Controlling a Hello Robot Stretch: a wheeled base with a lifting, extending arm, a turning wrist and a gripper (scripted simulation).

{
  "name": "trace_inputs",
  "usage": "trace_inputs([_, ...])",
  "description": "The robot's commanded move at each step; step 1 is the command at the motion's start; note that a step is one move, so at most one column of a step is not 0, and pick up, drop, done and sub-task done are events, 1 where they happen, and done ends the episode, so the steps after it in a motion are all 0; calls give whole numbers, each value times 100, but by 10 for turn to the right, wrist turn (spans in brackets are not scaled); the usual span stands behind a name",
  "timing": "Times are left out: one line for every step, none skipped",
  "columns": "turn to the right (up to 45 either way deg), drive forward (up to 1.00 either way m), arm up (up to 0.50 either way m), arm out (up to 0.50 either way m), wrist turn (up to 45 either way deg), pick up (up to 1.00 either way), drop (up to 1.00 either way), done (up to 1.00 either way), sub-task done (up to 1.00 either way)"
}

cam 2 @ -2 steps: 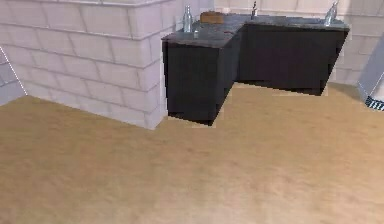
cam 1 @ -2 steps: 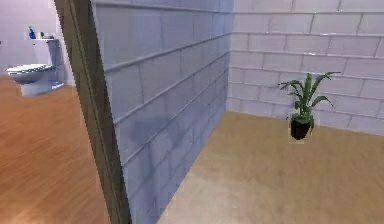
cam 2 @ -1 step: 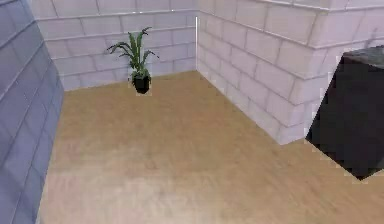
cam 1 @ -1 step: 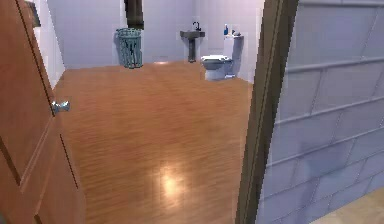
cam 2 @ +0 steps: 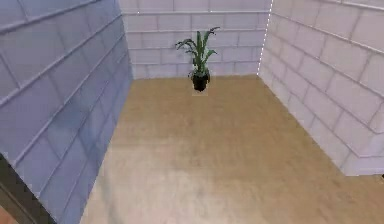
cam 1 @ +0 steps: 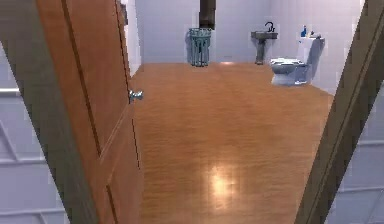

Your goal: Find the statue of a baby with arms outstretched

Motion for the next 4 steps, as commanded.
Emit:
trace_inputs([0, 100, 0, 0, 0, 0, 0, 0, 0])
trace_inputs([0, 30, 0, 0, 0, 0, 0, 0, 0])
trace_inputs([-210, 0, 0, 0, 0, 0, 0, 0, 0])
trace_inputs([0, 65, 0, 0, 0, 0, 0, 0, 0])
